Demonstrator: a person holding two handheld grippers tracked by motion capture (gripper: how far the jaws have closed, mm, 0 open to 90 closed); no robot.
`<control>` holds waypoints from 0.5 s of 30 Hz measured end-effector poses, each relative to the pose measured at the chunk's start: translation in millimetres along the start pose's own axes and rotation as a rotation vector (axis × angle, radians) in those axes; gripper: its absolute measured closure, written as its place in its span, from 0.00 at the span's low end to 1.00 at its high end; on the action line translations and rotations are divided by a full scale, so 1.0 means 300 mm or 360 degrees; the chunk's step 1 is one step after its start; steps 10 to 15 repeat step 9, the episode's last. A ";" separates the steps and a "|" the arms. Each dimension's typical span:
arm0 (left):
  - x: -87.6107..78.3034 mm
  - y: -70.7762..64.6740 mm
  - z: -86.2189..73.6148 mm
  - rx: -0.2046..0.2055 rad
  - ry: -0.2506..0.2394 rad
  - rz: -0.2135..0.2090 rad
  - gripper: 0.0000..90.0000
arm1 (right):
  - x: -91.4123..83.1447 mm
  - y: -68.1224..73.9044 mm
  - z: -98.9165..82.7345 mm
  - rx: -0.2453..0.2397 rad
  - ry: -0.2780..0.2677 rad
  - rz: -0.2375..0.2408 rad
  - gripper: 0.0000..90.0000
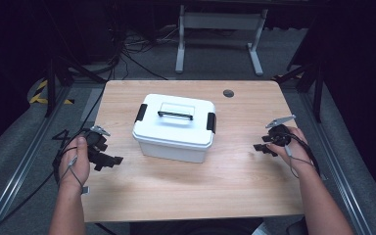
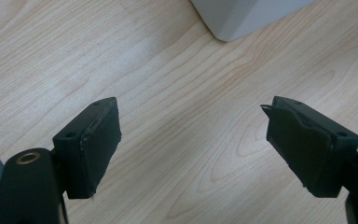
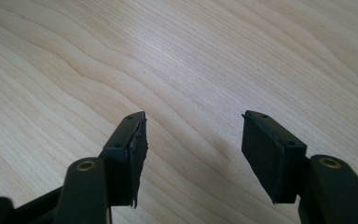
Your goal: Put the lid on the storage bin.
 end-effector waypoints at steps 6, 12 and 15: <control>0.021 0.009 -0.011 -0.0014 0.0005 -0.0029 0.21 | 0.030 0.003 -0.007 -0.0053 -0.0026 0.0015 0.45; 0.039 0.013 -0.005 0.0001 -0.0047 -0.0020 0.19 | 0.036 0.005 0.001 -0.0053 -0.0082 -0.0013 0.45; 0.039 0.013 -0.005 0.0001 -0.0047 -0.0020 0.19 | 0.036 0.005 0.001 -0.0053 -0.0082 -0.0013 0.45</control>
Point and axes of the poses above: each handheld gripper's, and its own axes: x roughly forward along the jaws, z roughly out of its top, y roughly to its left, the point moved 8 cm from there along x, roughly forward along the jaws, and after that the axes turned 3 degrees about x, right-handed, at the moved point
